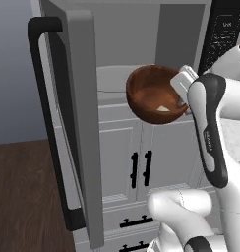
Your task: Pick the garlic from the sink and place it in the bowl. Then pick the bowl and place it in the microwave. Then close the microwave door and press the start button.
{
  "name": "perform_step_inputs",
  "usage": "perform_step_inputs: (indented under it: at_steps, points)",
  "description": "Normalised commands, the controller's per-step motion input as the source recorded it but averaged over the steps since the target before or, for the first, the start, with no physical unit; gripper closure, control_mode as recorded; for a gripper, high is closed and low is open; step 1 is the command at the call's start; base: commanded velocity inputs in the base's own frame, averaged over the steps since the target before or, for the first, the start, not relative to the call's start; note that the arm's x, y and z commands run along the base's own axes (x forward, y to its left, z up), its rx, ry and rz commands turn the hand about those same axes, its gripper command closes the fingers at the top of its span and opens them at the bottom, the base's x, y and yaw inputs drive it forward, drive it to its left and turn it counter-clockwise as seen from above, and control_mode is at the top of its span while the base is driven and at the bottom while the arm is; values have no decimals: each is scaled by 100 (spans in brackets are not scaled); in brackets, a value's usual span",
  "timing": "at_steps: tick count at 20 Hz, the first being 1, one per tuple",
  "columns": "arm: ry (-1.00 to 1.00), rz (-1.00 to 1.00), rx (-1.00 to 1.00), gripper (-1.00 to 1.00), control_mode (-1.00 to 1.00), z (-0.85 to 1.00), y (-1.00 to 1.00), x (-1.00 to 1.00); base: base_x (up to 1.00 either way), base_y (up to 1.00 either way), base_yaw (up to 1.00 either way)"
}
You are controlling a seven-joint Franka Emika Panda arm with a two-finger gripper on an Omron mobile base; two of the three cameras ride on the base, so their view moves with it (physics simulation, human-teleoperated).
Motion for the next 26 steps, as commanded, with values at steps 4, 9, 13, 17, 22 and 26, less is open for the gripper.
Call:
perform_step_inputs:
  at_steps: [4, 9, 13, 17, 22, 26]
  points:
    - [4, 0, 0, 100, -100, 1, 0, 99, 0, 0, 0]
    - [3, 0, 0, 100, -100, 10, 7, 99, 0, 0, 0]
    - [3, 0, 0, 100, -100, 28, 13, 83, 0, 0, 0]
    - [6, 0, 0, 100, -100, 22, 14, 86, 0, 0, 0]
    - [7, 0, 0, 100, -100, 16, 26, 71, 0, 0, 0]
    - [7, 0, 0, 100, -100, 2, 33, 60, 0, 0, 0]
